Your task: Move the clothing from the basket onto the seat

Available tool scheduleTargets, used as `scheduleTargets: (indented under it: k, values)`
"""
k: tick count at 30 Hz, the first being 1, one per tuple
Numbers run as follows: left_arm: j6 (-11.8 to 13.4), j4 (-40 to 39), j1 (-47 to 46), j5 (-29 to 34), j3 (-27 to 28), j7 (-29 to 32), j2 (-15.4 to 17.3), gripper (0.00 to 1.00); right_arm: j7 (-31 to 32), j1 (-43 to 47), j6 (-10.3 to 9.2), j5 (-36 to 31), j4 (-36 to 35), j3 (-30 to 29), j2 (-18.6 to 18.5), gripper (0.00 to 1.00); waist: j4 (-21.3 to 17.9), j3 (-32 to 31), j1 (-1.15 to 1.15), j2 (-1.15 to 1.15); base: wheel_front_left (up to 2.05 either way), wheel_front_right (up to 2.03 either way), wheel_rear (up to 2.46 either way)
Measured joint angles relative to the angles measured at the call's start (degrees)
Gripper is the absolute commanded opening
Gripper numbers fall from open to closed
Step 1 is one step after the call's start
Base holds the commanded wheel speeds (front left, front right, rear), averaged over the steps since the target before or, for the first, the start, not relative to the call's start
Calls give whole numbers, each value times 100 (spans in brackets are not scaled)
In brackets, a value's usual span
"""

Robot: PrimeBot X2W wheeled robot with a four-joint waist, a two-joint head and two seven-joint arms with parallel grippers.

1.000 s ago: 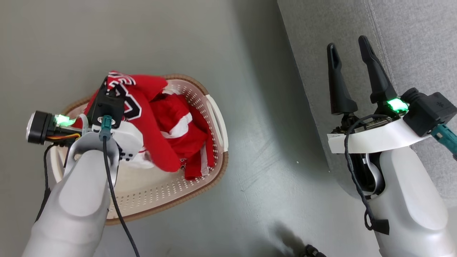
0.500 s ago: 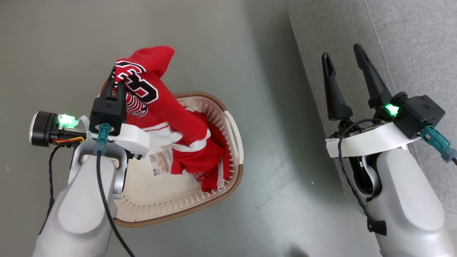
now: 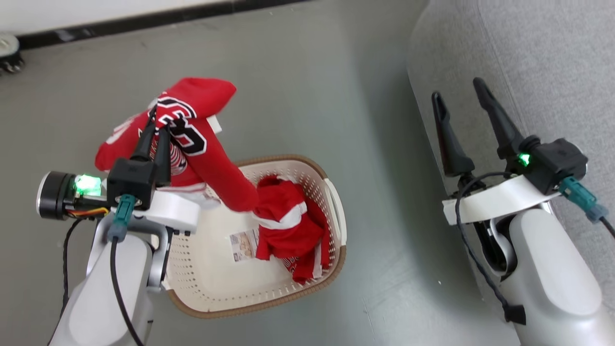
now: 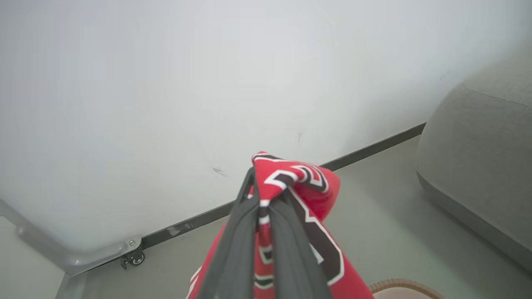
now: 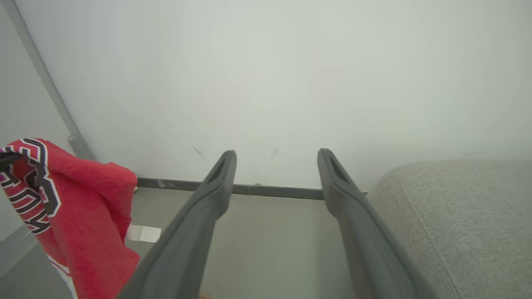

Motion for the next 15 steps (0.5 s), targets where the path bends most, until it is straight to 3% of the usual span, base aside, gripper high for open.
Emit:
scheduleTargets:
  k: [15]
  values:
    - [-520,-450,524,-277,-65,0,126,0,0,495,1,13,455,770,-339,100,361,-968,0,0,0,0,0]
